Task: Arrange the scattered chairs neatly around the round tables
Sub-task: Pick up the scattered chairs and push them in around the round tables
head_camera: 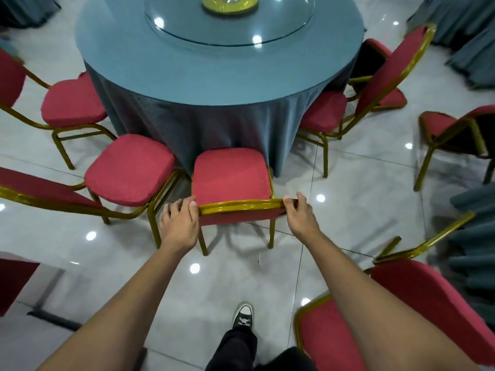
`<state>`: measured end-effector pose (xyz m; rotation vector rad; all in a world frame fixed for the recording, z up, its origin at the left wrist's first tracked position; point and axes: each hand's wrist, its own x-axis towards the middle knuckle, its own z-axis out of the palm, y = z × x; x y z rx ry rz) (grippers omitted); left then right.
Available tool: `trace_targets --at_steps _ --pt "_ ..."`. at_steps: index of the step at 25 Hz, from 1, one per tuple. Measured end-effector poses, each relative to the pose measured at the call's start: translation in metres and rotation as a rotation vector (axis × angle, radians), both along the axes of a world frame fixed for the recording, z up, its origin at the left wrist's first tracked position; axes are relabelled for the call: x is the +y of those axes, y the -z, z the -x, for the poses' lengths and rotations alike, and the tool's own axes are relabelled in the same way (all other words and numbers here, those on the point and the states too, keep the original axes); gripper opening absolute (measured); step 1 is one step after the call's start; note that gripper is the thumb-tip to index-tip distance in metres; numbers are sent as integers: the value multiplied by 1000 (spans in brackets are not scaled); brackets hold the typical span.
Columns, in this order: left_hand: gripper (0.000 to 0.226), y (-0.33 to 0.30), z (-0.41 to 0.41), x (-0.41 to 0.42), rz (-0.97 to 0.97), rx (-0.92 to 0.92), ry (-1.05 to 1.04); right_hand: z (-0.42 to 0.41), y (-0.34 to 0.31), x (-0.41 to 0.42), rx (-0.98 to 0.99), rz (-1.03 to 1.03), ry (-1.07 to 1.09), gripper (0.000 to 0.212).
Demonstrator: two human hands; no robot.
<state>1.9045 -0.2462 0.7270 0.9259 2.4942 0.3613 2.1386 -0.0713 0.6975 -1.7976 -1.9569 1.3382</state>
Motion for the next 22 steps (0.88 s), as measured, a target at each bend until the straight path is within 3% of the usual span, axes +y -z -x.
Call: trace_targets --at_steps 5,11,22 --pt "30 -33 -48 82 -109 19 229 -23 -20 27 114 -73 64 56" --pt "26 -49 -113 197 -198 -79 465 -82 -42 105 180 -130 151 49" --pt "22 -85 -251 439 -348 -177 475 -208 -86 359 227 -208 233 36"
